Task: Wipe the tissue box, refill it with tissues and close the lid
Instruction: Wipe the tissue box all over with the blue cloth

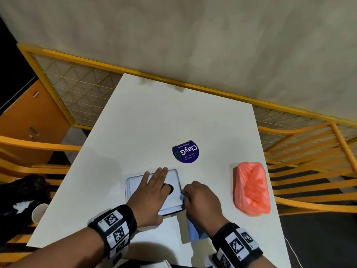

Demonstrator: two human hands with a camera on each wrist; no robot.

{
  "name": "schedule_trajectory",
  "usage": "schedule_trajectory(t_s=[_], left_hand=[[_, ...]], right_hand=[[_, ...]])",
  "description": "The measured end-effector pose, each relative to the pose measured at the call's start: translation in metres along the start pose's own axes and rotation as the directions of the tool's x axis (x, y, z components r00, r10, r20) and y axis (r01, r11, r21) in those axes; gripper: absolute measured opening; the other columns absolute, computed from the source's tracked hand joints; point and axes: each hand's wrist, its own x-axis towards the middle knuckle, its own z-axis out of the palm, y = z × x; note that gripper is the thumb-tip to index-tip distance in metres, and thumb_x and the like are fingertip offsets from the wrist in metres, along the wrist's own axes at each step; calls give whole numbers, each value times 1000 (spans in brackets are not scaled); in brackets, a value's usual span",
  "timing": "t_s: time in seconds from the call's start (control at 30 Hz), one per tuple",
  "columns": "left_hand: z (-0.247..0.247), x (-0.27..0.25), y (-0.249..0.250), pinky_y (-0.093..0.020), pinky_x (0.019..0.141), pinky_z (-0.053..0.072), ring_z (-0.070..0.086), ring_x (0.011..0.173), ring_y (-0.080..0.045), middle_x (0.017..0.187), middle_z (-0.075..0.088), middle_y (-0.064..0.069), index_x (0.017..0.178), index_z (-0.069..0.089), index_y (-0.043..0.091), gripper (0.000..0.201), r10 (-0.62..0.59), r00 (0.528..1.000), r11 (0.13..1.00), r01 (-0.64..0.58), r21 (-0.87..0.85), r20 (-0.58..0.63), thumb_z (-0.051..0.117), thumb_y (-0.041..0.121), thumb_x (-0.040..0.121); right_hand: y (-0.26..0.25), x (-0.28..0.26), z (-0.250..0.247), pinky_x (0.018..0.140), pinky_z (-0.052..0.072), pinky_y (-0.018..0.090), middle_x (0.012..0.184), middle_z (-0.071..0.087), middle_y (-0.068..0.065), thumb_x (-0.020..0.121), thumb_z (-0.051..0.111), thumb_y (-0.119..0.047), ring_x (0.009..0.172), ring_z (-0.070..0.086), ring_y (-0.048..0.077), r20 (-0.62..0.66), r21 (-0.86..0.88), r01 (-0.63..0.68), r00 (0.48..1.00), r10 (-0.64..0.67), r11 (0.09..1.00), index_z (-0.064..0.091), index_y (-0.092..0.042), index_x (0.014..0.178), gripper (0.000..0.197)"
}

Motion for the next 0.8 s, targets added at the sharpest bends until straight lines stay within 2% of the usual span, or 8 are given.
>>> schedule_trajectory(t_s=[0.13, 0.27, 0.33, 0.43, 0.57, 0.7, 0.73, 0.8], left_hand=[[3, 0, -1, -61, 106, 41, 45, 139, -44, 150, 44, -27, 101, 54, 21, 73, 0, 1000, 1000, 0, -11, -13, 78, 41, 34], [3, 0, -1, -60, 104, 44, 48, 137, -42, 148, 47, -25, 98, 59, 21, 73, -17, 1000, 1000, 17, 4, -25, 77, 43, 30], [3, 1, -1, -60, 106, 41, 47, 138, -41, 150, 45, -24, 100, 61, 21, 74, -25, 1000, 1000, 25, 3, -16, 78, 43, 31], [5, 2, -2, -61, 109, 38, 43, 141, -41, 153, 42, -24, 101, 61, 19, 73, -18, 999, 1000, 19, 19, -48, 78, 43, 35], [10, 3, -3, -62, 114, 31, 32, 147, -41, 159, 31, -25, 108, 60, 17, 71, 15, 999, 997, -11, 76, -52, 79, 45, 45], [11, 4, -2, -61, 120, 16, 12, 153, -41, 165, 11, -24, 119, 54, 15, 67, 40, 998, 993, -34, 116, -45, 74, 40, 60], [11, 4, -3, -62, 119, 17, 14, 152, -42, 164, 14, -25, 118, 54, 15, 67, 37, 998, 992, -31, 121, -46, 74, 40, 59], [11, 4, -4, -62, 115, 29, 28, 148, -42, 160, 28, -26, 110, 57, 17, 70, 27, 999, 992, -24, 125, -22, 77, 42, 48]], right_hand=[[-8, 40, -8, 57, 35, 31, 86, 59, 2, 90, 46, -24, 80, 54, 24, -55, -54, 34, 998, -37, 998, 64, -18, 84, 20], [-13, 70, -17, 58, 44, 33, 85, 59, 3, 86, 48, -19, 80, 55, 26, -40, -67, 47, 998, -50, 997, 65, -17, 84, 18], [-11, 66, -17, 57, 42, 33, 85, 60, 4, 87, 48, -20, 79, 56, 26, -18, -65, 59, 998, -60, 996, 65, -17, 84, 18], [-3, 31, -9, 57, 38, 33, 86, 57, 4, 87, 44, -21, 79, 55, 26, 30, -80, 85, 996, -83, 993, 64, -18, 83, 20], [8, -17, 0, 62, 43, 34, 88, 58, -1, 82, 41, -21, 83, 55, 23, 126, -35, 95, 988, -89, 995, 67, -24, 86, 27], [0, 2, -5, 59, 37, 32, 89, 59, 1, 87, 48, -16, 83, 55, 23, 64, -52, 86, 994, -83, 995, 66, -20, 87, 19], [-3, 13, -7, 58, 35, 32, 89, 59, 2, 88, 47, -17, 83, 55, 24, 38, -65, 78, 996, -75, 995, 65, -18, 87, 18], [-7, 39, -10, 58, 33, 31, 89, 59, 3, 89, 47, -19, 82, 55, 25, -18, -84, 48, 999, -49, 995, 63, -17, 87, 16]])
